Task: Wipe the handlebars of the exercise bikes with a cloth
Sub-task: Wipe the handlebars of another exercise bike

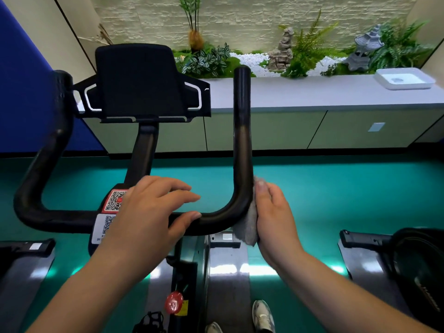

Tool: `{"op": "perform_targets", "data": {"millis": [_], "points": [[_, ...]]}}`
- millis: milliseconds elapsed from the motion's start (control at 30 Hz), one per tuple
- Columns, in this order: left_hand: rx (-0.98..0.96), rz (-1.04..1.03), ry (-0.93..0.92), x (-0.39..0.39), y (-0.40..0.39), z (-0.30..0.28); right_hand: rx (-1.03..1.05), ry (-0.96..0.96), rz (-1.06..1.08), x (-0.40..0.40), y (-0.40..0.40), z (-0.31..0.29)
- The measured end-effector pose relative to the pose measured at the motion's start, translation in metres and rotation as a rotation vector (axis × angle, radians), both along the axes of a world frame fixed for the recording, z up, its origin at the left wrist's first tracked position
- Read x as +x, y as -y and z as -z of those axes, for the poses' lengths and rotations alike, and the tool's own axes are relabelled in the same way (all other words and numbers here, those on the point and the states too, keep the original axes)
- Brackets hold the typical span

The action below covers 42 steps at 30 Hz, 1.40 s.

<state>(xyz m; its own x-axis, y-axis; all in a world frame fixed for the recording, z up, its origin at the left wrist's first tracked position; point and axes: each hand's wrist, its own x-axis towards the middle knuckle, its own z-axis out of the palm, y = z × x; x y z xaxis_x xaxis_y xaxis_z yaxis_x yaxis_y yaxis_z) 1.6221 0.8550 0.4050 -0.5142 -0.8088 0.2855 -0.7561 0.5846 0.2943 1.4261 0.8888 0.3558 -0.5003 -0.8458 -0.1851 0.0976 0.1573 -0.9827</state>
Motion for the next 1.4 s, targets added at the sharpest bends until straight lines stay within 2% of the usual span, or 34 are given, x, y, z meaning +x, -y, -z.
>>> {"op": "perform_targets", "data": {"millis": [200,367,600,800,1100,1400], "points": [[-0.026,-0.072,0.003,0.023,-0.001,0.004,0.053,0.008,-0.063,0.017,-0.031,0.008],[0.002,-0.130,-0.008,0.033,-0.003,0.004,0.007,0.113,0.030,0.014,-0.017,0.003],[0.113,-0.323,-0.124,0.044,-0.015,0.001,0.078,0.079,-0.170,0.045,-0.055,0.013],[0.102,-0.302,-0.094,0.047,-0.014,0.006,0.028,0.108,-0.074,0.030,-0.045,0.012],[0.059,-0.282,-0.060,0.047,-0.013,0.008,0.024,0.101,-0.093,0.047,-0.045,0.014],[0.049,-0.294,-0.060,0.045,-0.014,0.006,0.017,0.182,-0.416,0.080,-0.041,0.015]]}}
